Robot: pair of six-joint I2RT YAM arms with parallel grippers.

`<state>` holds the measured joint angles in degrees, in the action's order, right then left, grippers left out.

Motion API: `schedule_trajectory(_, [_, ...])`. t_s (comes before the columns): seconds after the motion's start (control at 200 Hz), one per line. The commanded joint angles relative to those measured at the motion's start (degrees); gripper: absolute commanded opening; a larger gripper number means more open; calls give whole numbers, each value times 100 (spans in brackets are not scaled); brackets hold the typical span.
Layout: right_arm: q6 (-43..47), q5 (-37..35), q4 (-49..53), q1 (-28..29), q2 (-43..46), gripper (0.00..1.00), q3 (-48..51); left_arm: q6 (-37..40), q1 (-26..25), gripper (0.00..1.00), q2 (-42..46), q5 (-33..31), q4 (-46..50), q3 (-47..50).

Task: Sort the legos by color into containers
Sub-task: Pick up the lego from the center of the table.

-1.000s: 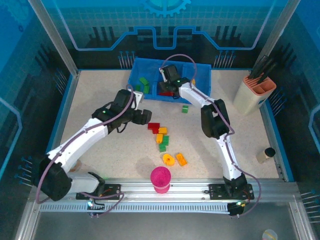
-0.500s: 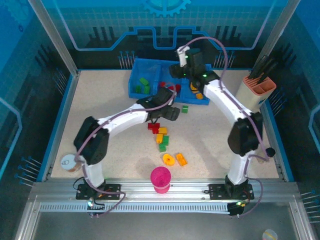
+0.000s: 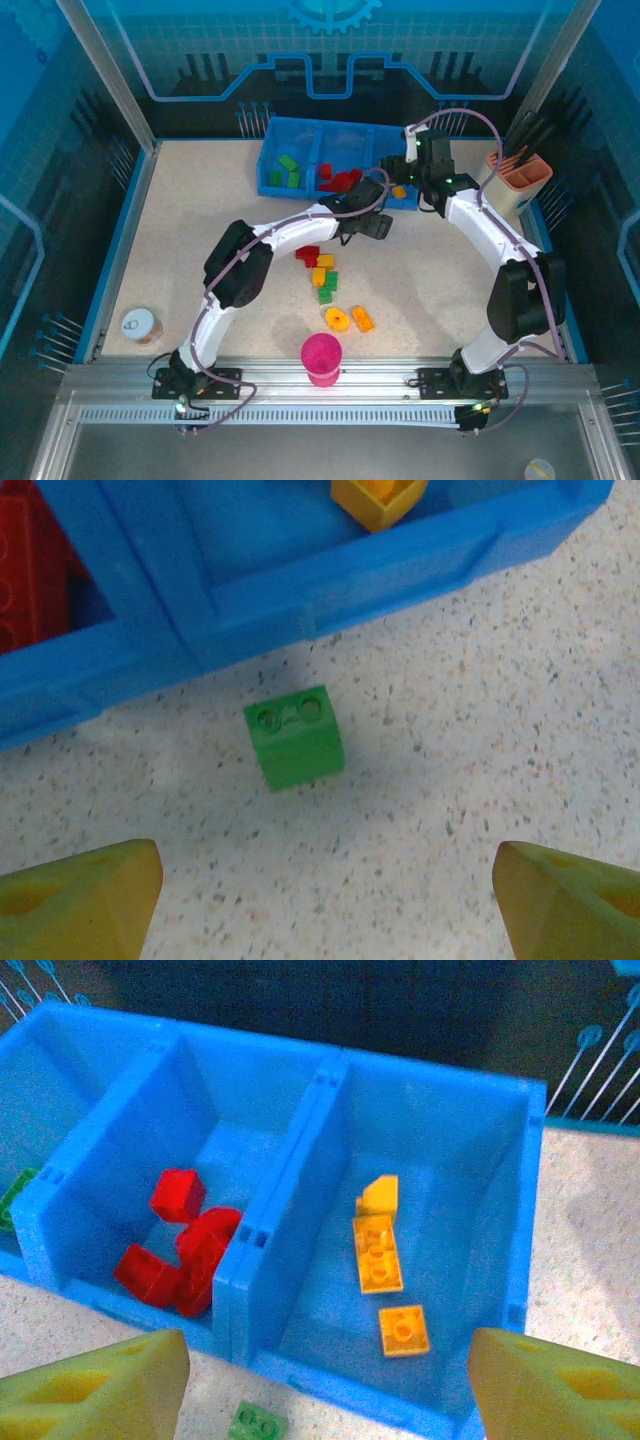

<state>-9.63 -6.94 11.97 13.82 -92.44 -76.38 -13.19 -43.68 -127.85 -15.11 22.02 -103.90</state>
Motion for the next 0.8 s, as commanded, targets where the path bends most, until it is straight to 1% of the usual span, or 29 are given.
schedule_trajectory(0.0, [-446,445,-294,-245,297,75,170,-91,-44,87,-370,-154,230,-526])
schedule_trajectory(0.06, [-571,620,-367,-355,314,75,288,-96,-52,88,-518,-174,263,-692])
schedule_trajectory(0.175, [-608,674,-406,-434,391,75,452,-70,-44,89,-785,-231,423,-1017])
schedule_trajectory(0.27, [-793,853,-203,-548,394,76,462,-70,-43,89,-917,-305,432,-1146])
schedule_trajectory(0.34, [-909,1029,-133,-616,413,76,512,-72,-27,89,-1061,-292,527,-1354])
schedule_trajectory(0.485, [-977,1111,-219,-685,533,75,715,-135,8,89,-1461,-210,781,-1916])
schedule_trajectory(0.65, [-1052,1162,-255,-759,528,75,804,-221,106,83,-1806,-81,907,-2354])
schedule_trajectory(0.796, [-1197,1397,-377,-854,474,75,850,-279,184,81,-1998,-27,999,-2616])
